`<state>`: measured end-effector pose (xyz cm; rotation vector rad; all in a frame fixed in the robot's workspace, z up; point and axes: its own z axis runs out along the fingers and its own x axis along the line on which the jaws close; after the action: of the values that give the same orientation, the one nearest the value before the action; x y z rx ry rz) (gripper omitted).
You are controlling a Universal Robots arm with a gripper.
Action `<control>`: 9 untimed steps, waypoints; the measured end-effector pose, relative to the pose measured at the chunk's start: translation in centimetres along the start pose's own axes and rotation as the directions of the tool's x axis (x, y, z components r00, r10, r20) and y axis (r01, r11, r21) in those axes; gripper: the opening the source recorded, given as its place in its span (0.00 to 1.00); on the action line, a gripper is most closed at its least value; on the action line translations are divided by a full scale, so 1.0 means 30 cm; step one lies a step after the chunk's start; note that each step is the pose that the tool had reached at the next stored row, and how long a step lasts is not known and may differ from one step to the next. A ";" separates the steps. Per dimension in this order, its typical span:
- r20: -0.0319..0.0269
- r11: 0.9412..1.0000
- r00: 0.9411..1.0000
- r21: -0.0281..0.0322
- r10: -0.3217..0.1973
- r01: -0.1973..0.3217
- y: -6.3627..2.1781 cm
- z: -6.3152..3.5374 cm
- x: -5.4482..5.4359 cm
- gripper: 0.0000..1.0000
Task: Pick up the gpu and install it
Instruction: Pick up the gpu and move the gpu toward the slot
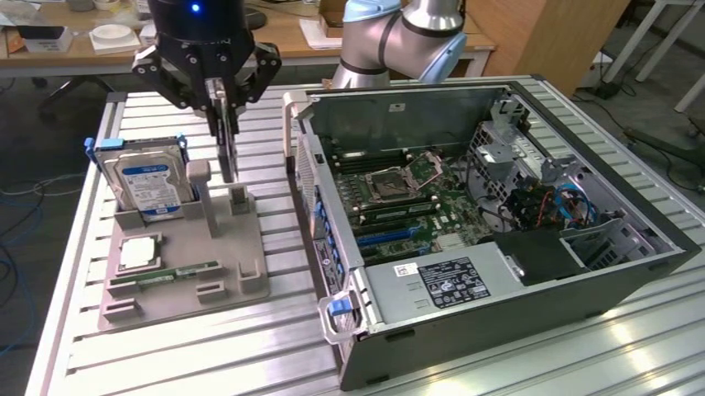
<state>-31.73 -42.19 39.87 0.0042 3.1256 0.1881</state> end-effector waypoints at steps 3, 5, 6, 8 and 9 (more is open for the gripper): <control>-0.007 1.000 1.000 0.001 0.001 -0.001 0.000 0.000 -0.006 0.26; -0.008 1.000 1.000 0.026 0.001 -0.001 0.002 0.000 -0.006 0.26; -0.008 0.999 1.000 0.044 0.001 0.000 0.002 0.000 -0.006 0.26; -0.007 0.998 1.000 0.067 0.001 0.000 0.002 0.000 -0.006 0.26; -0.007 0.998 1.000 0.067 0.001 0.000 0.002 0.000 -0.006 0.26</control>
<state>-31.54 -42.14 39.87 0.0045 3.1375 0.0827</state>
